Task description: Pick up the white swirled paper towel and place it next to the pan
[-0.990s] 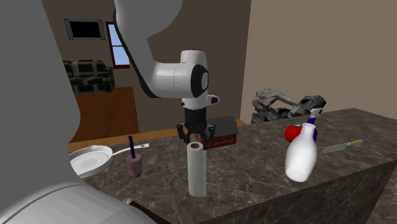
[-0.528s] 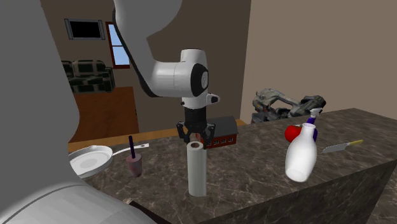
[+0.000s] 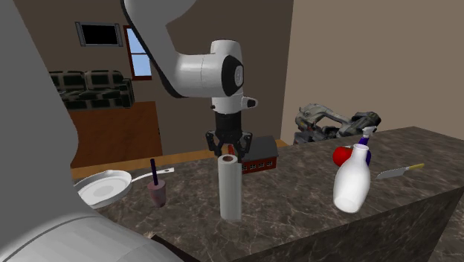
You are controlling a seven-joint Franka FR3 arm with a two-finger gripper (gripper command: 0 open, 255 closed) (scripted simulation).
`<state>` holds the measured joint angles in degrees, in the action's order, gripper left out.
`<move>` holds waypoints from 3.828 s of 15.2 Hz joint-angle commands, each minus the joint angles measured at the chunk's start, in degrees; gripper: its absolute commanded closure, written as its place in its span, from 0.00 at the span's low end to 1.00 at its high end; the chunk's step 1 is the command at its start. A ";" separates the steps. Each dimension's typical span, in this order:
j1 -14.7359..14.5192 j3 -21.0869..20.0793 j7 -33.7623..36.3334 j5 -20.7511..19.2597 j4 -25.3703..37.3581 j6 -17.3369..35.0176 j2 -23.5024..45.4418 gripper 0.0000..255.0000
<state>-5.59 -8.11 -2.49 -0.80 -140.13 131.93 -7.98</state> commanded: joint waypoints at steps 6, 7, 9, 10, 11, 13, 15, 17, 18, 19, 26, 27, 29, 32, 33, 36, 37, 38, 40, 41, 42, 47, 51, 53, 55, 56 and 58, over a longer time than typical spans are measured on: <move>-0.09 0.18 -0.58 0.58 2.59 -5.82 -3.24 1.00; -0.10 0.21 -0.64 0.64 3.01 -6.64 -3.64 1.00; -0.12 0.27 -0.77 0.75 3.88 -8.28 -4.41 1.00; -0.12 0.29 -0.83 0.80 4.34 -9.09 -4.77 1.00; -0.13 0.32 -0.88 0.85 4.81 -9.90 -5.12 1.00; -0.14 0.38 -0.99 0.93 5.78 -11.52 -5.77 1.00; -0.15 0.43 -1.08 1.00 6.80 -13.14 -6.37 1.00; -0.15 0.49 -1.17 1.06 7.87 -14.74 -6.91 1.00; -0.15 0.51 -1.21 1.09 8.42 -15.54 -7.16 1.00; -0.16 0.54 -1.25 1.11 8.98 -16.33 -7.39 1.00; -0.14 0.71 -1.49 1.22 13.22 -21.85 -8.67 1.00; -0.14 0.73 -1.51 1.23 13.88 -22.63 -8.80 1.00; -0.13 0.77 -1.56 1.24 15.21 -24.19 -9.02 1.00; -0.11 0.83 -1.63 1.25 17.31 -26.51 -9.26 1.00; -0.10 0.85 -1.65 1.25 18.03 -27.29 -9.31 1.00; -0.07 0.90 -1.71 1.24 20.26 -29.60 -9.39 1.00; -0.07 0.91 -1.72 1.23 21.03 -30.37 -9.40 1.00; -0.06 0.93 -1.74 1.23 21.81 -31.14 -9.38 1.00; -0.04 0.95 -1.76 1.21 23.41 -32.68 -9.33 1.00; -0.03 0.96 -1.78 1.20 24.22 -33.45 -9.28 1.00; -0.02 0.97 -1.79 1.19 25.05 -34.21 -9.22 1.00; -0.93 -0.82 0.93 1.41 29.36 -36.44 -7.10 1.00; -2.86 -4.33 6.45 1.41 34.11 -36.82 -2.63 1.00; -3.85 -6.01 9.24 1.12 36.93 -37.14 -0.05 1.00; -4.93 -7.63 12.04 0.61 40.07 -37.58 2.77 1.00; -5.49 -8.42 13.45 0.27 41.76 -37.85 4.27 1.00; -6.74 -9.90 16.27 -0.60 45.44 -38.52 7.48 1.00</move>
<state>-11.67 -17.20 12.21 -0.96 -96.21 93.33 -2.19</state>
